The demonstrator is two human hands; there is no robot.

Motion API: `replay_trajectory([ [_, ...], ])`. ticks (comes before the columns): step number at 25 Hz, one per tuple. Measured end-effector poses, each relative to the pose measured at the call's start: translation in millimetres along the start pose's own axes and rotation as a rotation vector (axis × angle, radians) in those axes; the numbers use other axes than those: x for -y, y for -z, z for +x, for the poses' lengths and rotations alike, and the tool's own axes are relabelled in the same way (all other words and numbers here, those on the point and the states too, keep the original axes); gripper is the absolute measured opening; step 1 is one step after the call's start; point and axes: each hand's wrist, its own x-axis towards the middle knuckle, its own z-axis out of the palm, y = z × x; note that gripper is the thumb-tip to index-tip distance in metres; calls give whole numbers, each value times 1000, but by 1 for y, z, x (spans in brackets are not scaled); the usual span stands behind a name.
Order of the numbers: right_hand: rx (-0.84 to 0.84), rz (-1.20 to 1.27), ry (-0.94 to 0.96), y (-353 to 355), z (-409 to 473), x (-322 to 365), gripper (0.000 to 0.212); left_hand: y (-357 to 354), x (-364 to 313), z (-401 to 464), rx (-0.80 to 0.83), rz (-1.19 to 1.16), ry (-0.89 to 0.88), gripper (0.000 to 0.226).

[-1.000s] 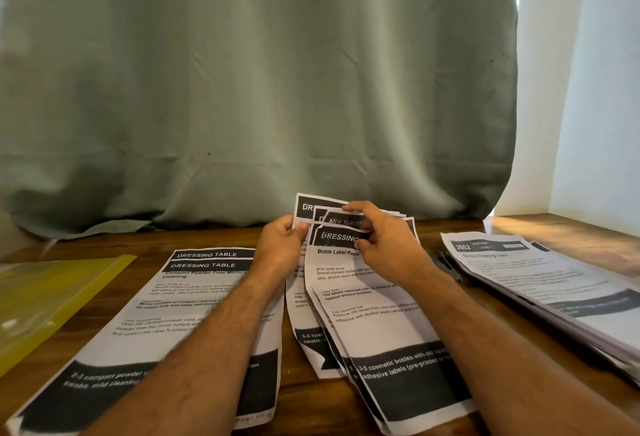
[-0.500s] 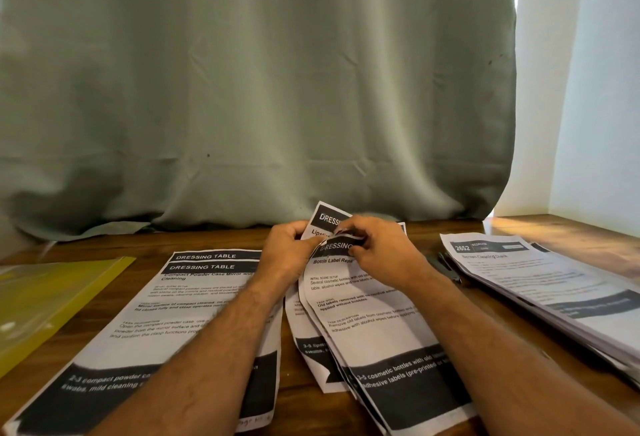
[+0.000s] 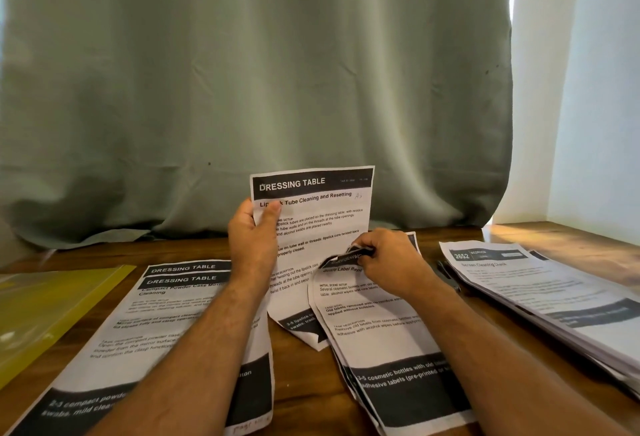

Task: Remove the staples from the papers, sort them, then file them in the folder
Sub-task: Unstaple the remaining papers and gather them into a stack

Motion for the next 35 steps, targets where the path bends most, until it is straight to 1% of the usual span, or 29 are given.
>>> replay_trajectory([
  [2,0,-16,-8,-1,1,-3,25,-1,-7,0,-36,-11,-86,8],
  [4,-1,-7,-23,1,1,-5,25,-3,-19,0,-100,-73,-172,9],
  [6,-38,52,-16,3,0,-3,30,-2,-30,1,-154,-152,-202,4],
  [8,-105,102,3,6,-1,0,42,-1,-37,2,-190,-193,-208,11],
  [9,-141,100,17,7,-1,2,42,0,-38,2,-194,-180,-219,12],
  [12,-249,35,88,15,-1,12,25,2,-44,-1,-142,-81,-312,15],
  [13,-284,28,116,19,0,15,22,2,-47,-2,-119,-48,-345,15],
  [15,-355,36,166,31,5,23,20,3,-55,-2,-78,26,-419,14],
  [19,-512,96,280,61,20,55,17,-3,-84,6,-16,150,-630,15],
  [22,-636,173,425,88,28,90,17,-12,-115,11,28,118,-699,14],
  [25,-774,206,565,117,30,128,18,-14,-149,14,61,34,-702,18],
  [27,-858,205,620,133,31,152,20,-13,-165,21,34,6,-619,23],
  [28,-886,205,631,138,31,161,21,-12,-168,25,12,-20,-530,26],
  [30,-886,198,615,139,34,174,22,-8,-160,39,16,-87,-242,27],
  [32,-801,171,557,129,38,175,23,3,-134,47,141,-117,68,25],
  [33,-737,149,512,118,40,172,23,11,-114,52,210,-119,194,26],
  [34,-671,127,460,106,42,166,22,19,-93,53,255,-112,301,27],
  [35,-611,111,411,92,43,159,22,29,-72,53,259,-91,386,27],
])
